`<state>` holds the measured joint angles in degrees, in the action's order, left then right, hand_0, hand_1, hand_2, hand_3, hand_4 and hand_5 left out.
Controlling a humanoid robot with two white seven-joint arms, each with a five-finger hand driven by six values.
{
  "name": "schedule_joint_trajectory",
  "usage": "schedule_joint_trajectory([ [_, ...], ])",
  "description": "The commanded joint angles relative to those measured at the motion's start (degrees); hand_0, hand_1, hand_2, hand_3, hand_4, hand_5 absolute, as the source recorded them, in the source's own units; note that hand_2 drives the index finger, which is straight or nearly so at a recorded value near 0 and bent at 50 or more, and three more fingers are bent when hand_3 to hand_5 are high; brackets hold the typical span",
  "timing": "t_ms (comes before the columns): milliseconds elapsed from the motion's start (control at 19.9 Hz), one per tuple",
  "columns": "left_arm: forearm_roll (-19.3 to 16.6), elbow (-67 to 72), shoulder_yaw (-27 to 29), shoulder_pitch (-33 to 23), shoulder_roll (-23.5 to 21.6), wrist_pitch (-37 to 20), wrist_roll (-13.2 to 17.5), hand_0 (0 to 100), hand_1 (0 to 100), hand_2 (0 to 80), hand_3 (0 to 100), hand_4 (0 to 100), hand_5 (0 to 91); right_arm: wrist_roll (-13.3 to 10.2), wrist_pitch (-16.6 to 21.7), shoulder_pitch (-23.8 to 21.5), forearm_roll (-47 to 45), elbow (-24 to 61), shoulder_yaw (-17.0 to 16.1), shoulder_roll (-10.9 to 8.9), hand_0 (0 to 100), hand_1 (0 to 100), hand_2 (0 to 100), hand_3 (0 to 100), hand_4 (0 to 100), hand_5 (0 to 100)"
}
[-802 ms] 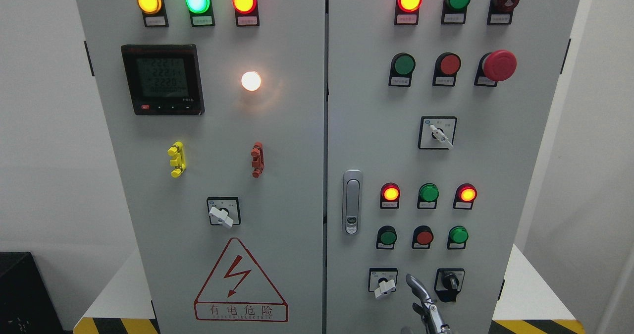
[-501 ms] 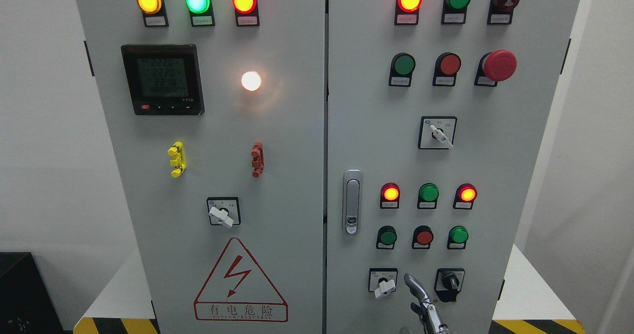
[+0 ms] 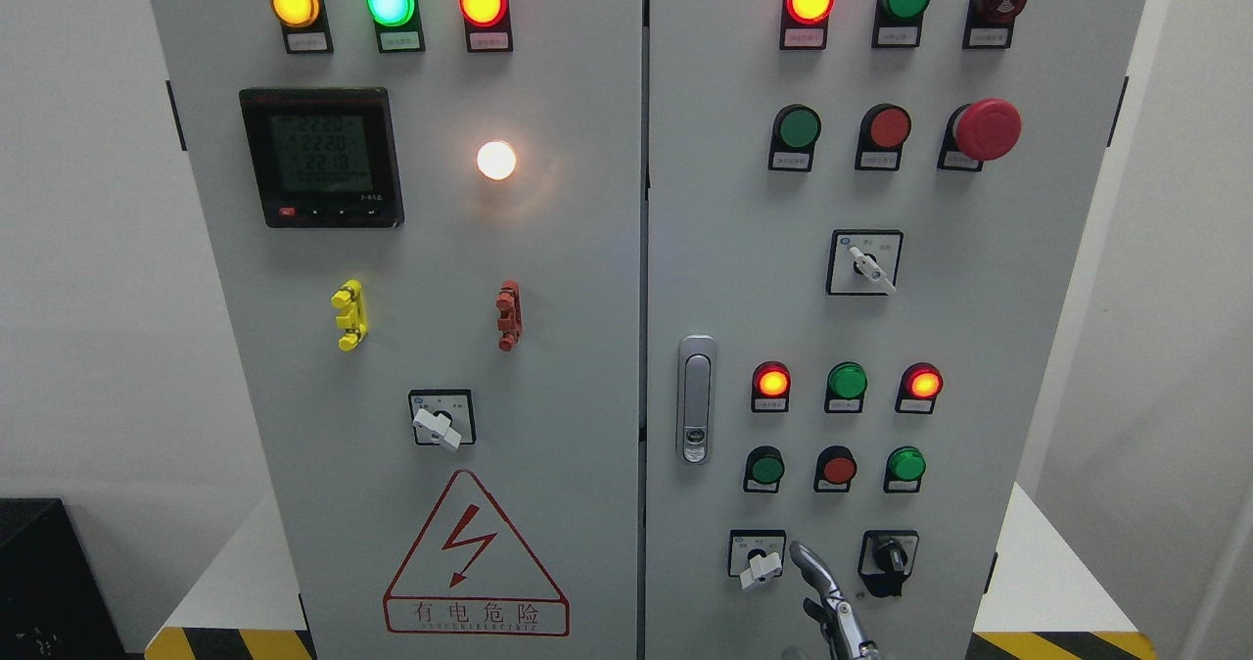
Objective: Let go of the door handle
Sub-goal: 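Raise the right hand from below toward the silver door handle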
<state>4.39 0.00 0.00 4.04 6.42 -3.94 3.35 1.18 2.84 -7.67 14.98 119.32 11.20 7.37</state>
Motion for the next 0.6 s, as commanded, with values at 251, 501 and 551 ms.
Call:
schedule_joint_trajectory([
  [251, 0.0, -0.97, -1.14, 0.0, 0.0, -0.01, -0.01, 0, 0, 2.4, 8, 1, 0.0, -2.41, -1.68, 1.86, 1.97, -0.14, 0.58, 0.01, 36, 25, 0, 32, 40, 32],
  [501, 0.0, -0.97, -1.14, 0.0, 0.0, -0.01, -0.01, 0, 0, 2.4, 8, 1, 0.0, -2.41, -4.07, 3.19, 6.01, -0.22, 1.37, 0.01, 44, 27, 0, 68, 62, 64],
  [551, 0.0, -0.97, -1.14, 0.0, 0.0, -0.01, -0.01, 0, 0, 2.4, 9, 1, 0.0, -2.41, -4.07, 3.27, 8.2, -0.31, 1.55, 0.01, 45, 27, 0, 72, 66, 67],
])
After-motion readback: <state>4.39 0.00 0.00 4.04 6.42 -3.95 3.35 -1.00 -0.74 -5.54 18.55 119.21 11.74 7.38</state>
